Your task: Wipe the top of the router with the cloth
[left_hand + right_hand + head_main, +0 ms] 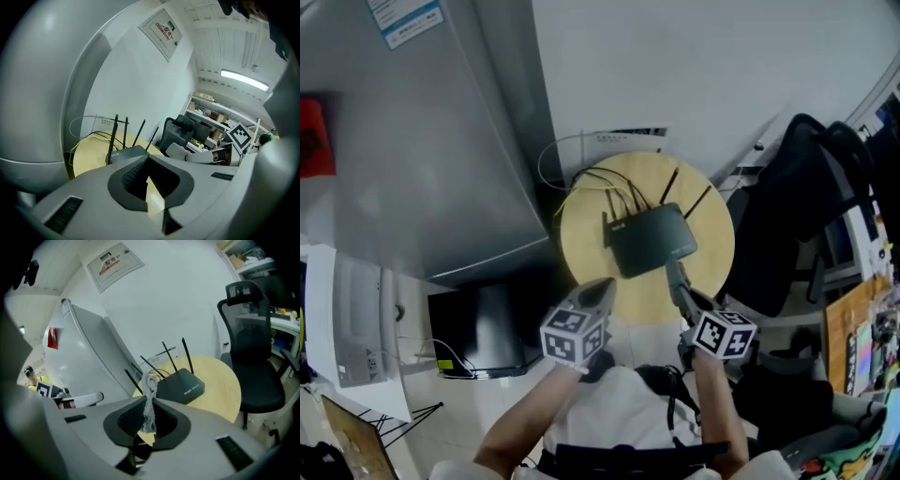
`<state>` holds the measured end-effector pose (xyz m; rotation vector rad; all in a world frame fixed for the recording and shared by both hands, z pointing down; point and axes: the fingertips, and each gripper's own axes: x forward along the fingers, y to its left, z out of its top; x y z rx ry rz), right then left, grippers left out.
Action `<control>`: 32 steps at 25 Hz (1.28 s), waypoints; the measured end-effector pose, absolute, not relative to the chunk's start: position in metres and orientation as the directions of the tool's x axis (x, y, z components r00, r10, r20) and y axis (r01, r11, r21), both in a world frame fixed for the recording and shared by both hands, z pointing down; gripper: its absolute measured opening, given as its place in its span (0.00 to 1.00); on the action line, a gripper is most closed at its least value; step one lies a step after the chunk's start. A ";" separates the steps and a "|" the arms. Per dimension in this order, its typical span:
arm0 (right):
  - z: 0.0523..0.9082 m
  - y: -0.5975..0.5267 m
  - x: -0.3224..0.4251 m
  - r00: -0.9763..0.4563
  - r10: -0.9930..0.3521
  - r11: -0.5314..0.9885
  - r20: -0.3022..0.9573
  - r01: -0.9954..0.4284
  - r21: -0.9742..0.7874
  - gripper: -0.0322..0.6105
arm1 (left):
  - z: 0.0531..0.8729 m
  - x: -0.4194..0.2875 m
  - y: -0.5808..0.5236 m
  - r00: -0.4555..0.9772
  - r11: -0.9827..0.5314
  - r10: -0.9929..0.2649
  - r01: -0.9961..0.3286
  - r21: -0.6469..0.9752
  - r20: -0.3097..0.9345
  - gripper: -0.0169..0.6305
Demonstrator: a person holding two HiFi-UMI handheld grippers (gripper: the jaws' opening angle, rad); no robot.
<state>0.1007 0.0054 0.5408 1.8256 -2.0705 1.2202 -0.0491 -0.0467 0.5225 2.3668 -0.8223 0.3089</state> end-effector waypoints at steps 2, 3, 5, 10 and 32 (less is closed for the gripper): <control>0.528 0.008 0.095 -0.282 -0.793 -0.018 0.539 -0.874 -0.485 0.10 | 0.516 -0.048 -0.037 0.773 -0.616 -0.500 -0.634 0.468 0.391 0.02; 0.523 0.011 0.092 -0.294 -0.796 0.005 0.529 -0.877 -0.480 0.10 | 0.512 -0.048 -0.032 0.768 -0.613 -0.508 -0.640 0.463 0.389 0.02; 0.516 0.021 0.089 -0.320 -0.797 0.049 0.511 -0.879 -0.474 0.10 | 0.506 -0.047 -0.019 0.757 -0.610 -0.527 -0.653 0.449 0.386 0.02; 0.506 0.065 0.098 -0.345 -0.797 0.123 0.496 -0.896 -0.426 0.10 | 0.493 -0.031 0.030 0.739 -0.604 -0.554 -0.674 0.426 0.385 0.02; 0.485 0.170 0.117 -0.384 -0.790 0.224 0.477 -0.906 -0.359 0.10 | 0.472 -0.018 0.149 0.662 -0.539 -0.645 -0.749 0.386 0.383 0.02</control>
